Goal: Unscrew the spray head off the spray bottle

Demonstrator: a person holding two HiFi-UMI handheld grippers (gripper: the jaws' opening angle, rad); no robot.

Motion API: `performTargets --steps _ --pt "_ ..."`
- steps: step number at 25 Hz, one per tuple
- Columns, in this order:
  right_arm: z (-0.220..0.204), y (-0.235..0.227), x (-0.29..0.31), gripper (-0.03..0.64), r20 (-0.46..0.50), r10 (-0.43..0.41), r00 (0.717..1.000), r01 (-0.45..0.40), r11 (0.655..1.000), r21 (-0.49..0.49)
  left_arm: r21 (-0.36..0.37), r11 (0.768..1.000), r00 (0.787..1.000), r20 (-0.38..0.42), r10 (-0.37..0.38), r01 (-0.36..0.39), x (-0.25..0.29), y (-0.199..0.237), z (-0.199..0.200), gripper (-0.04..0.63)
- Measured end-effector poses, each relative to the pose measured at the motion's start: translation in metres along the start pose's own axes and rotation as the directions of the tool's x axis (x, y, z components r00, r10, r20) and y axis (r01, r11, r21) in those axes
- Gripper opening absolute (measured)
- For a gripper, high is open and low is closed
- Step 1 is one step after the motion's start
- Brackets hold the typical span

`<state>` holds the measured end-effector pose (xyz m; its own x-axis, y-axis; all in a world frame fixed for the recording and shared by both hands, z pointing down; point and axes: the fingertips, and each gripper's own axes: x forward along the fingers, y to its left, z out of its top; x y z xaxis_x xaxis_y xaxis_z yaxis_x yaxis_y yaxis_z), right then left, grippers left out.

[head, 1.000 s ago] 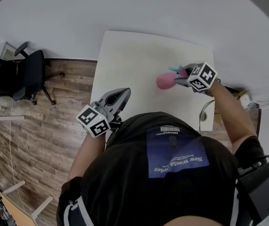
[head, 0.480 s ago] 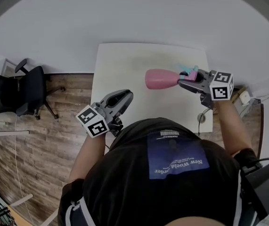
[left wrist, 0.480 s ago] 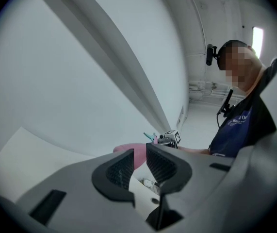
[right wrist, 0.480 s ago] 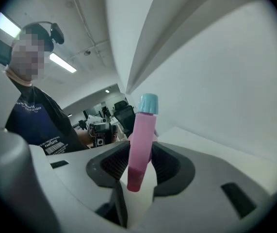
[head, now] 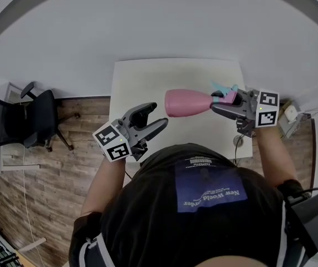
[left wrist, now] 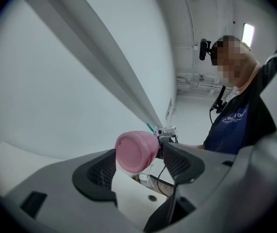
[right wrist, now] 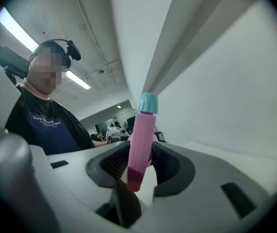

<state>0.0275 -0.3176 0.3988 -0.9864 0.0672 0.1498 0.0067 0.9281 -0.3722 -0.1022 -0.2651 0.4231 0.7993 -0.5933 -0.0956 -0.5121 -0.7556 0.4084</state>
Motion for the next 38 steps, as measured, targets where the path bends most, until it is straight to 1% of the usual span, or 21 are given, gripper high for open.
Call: performTargets --steps 2,4,10,14,21,24,31,35,38 --pt "0.003 0.007 -0.001 0.138 0.027 0.035 0.999 -0.035 0.999 0.005 0.016 1.0 1.0 -0.01 -0.017 0.017 0.005 -0.003 0.001 0.327" --pt "0.005 0.013 0.0 0.138 0.044 0.066 0.997 -0.066 0.998 0.007 0.02 0.999 0.999 -0.01 -0.039 0.039 0.01 -0.007 0.004 0.355" --pt "0.009 0.037 0.012 0.138 0.047 0.145 0.988 -0.145 0.989 0.001 0.033 0.991 0.991 -0.022 -0.129 0.129 0.019 -0.029 0.011 0.459" --pt "0.011 0.049 0.019 0.138 0.042 0.188 0.981 -0.188 0.982 -0.007 0.032 0.985 0.986 -0.019 -0.167 0.168 0.025 -0.039 0.014 0.463" --pt "0.016 0.056 0.023 0.138 0.045 0.223 0.974 -0.224 0.975 0.009 0.018 0.971 0.971 -0.013 -0.238 0.238 0.036 -0.055 0.021 0.468" --pt "0.017 0.056 0.025 0.138 0.043 0.225 0.973 -0.226 0.974 0.018 0.01 0.969 0.969 -0.013 -0.247 0.247 0.036 -0.056 0.024 0.468" --pt "0.019 0.057 0.025 0.138 0.042 0.222 0.974 -0.223 0.975 0.015 0.009 0.973 0.973 0.011 -0.232 0.232 0.036 -0.056 0.024 0.468" --pt "0.018 0.058 0.023 0.138 0.043 0.222 0.974 -0.222 0.975 -0.016 -0.053 0.972 0.973 0.003 -0.23 0.23 0.037 -0.054 0.02 0.468" --pt "0.018 0.061 0.023 0.138 0.03 0.222 0.974 -0.22 0.973 -0.073 -0.089 0.968 0.972 -0.004 -0.234 0.233 0.036 -0.054 0.018 0.469"
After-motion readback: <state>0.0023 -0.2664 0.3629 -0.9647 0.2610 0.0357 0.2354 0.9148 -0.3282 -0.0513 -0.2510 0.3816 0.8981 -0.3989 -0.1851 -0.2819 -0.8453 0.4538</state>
